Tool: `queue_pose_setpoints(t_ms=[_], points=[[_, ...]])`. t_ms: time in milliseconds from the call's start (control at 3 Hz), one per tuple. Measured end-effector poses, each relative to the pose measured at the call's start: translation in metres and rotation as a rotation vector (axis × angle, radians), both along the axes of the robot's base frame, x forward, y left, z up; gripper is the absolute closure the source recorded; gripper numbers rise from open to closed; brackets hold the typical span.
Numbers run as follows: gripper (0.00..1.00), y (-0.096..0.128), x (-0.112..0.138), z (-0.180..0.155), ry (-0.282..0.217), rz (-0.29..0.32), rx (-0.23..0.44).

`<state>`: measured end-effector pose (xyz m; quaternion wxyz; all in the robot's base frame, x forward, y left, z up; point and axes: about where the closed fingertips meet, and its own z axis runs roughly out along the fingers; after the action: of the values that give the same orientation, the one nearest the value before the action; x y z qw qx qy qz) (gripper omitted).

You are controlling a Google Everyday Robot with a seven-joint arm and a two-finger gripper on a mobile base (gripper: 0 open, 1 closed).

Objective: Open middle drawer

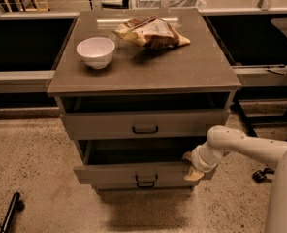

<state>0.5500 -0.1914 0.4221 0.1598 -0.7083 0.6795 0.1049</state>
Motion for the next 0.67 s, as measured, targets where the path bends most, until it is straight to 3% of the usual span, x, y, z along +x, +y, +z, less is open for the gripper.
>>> queue_pose_setpoints(t_ms=[667], points=[[0.51,0.013,-0.059,0.007,0.119,0.077,0.064]])
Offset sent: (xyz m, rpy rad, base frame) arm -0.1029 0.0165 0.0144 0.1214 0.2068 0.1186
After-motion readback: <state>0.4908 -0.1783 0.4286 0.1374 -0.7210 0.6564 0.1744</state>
